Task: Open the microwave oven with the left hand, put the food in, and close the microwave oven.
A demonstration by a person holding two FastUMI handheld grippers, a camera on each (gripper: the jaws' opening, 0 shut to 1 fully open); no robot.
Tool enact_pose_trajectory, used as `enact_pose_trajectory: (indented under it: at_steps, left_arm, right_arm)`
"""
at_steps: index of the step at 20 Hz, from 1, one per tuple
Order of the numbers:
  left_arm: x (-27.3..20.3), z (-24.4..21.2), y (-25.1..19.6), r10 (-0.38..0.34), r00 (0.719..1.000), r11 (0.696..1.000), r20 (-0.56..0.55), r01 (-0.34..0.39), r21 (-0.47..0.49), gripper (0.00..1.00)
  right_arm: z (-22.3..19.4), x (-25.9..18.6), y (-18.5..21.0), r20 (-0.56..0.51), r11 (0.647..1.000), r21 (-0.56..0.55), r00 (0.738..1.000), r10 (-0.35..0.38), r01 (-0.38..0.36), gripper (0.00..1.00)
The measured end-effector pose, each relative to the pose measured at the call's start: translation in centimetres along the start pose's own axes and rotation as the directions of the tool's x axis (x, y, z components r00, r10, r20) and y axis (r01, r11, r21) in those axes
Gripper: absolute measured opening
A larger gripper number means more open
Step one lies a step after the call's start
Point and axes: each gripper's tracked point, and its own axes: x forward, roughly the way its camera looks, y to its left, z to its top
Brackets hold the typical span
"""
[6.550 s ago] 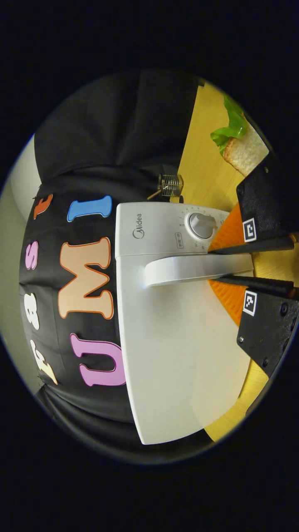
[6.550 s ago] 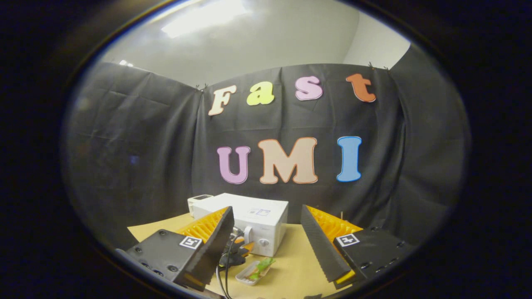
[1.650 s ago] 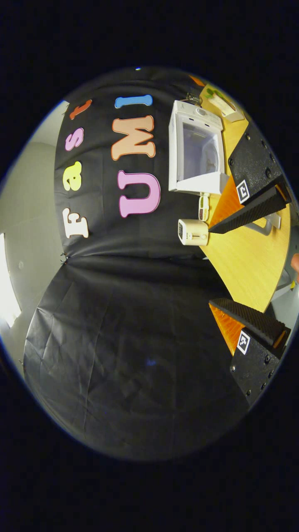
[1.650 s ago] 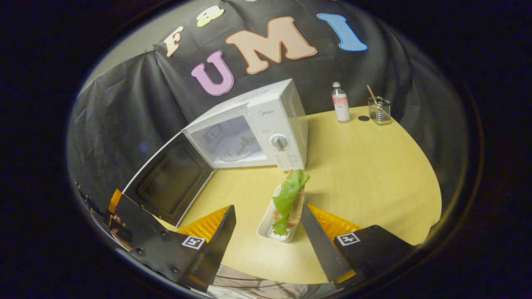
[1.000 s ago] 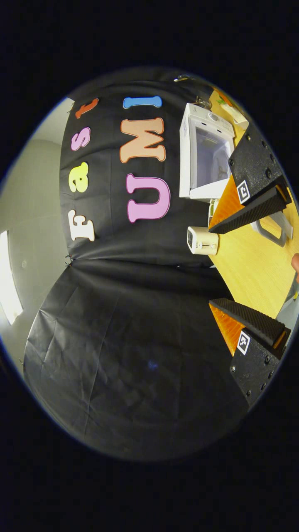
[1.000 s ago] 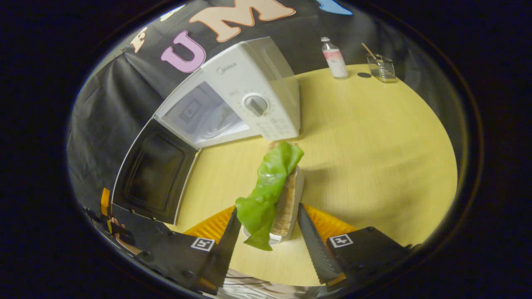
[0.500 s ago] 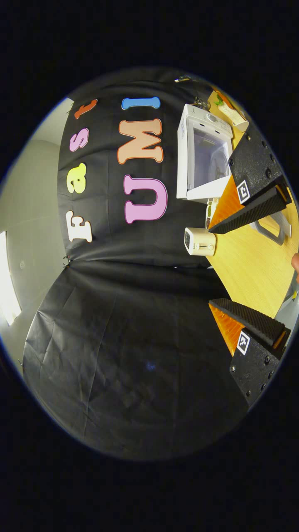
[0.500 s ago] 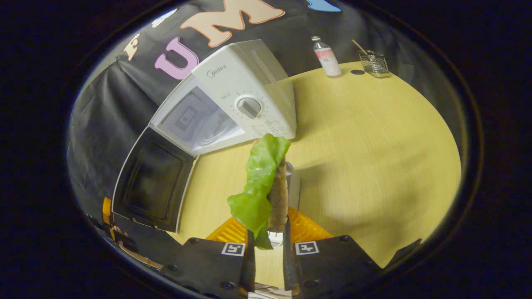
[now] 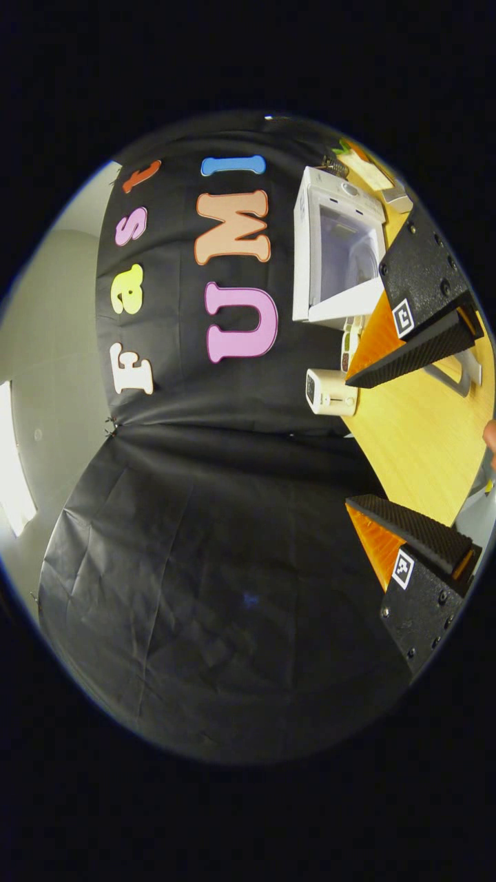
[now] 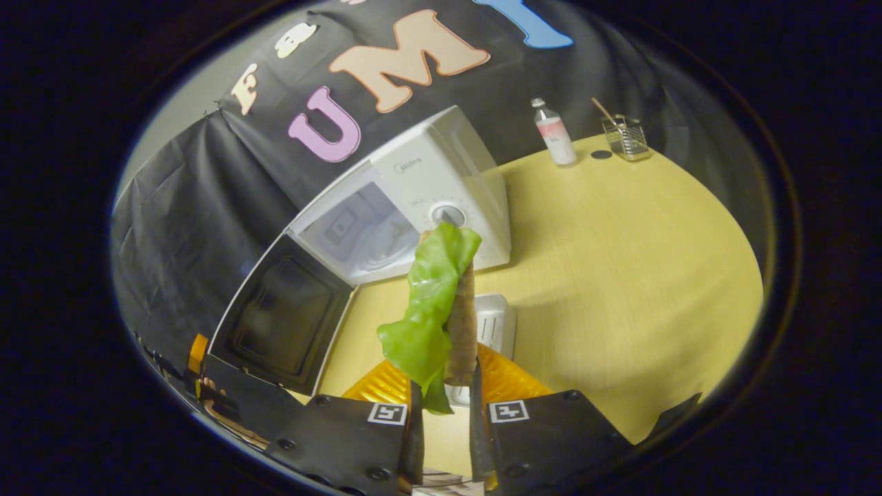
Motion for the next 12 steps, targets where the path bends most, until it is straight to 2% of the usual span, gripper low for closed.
enact_pose_trajectory:
  at_steps: [1,2,6,10,11,12]
  left_arm:
    - [0.1,-0.1,0.4,0.011,1.000,1.000,0.001,-0.011,0.000,0.95]
    - [0.0,-0.2,0.7,0.021,1.000,1.000,-0.002,-0.021,0.002,0.95]
    - [0.1,-0.8,2.1,0.069,0.998,0.997,-0.008,-0.069,0.023,0.95]
    - [0.0,-1.5,2.7,0.081,0.996,0.997,-0.022,-0.081,0.021,0.95]
    - [0.0,-1.6,2.8,0.083,0.996,0.996,-0.024,-0.083,0.021,0.92]
    - [-0.1,-1.6,2.9,0.085,0.996,0.996,-0.023,-0.084,0.021,0.95]
  right_arm:
    - [0.4,-0.4,1.0,0.041,1.000,-0.007,0.999,0.018,-0.018,0.21]
    - [0.7,-0.8,1.9,0.076,0.999,-0.005,0.996,0.038,-0.038,0.29]
    - [1.1,-1.5,6.0,0.187,0.992,0.010,0.974,0.125,-0.129,0.28]
    - [0.2,-0.7,10.3,0.297,0.976,0.049,0.936,0.189,-0.212,0.28]
    - [-0.2,-0.2,11.3,0.317,0.973,0.050,0.927,0.198,-0.225,0.28]
    - [-0.8,0.2,12.2,0.339,0.970,0.058,0.918,0.205,-0.238,0.28]
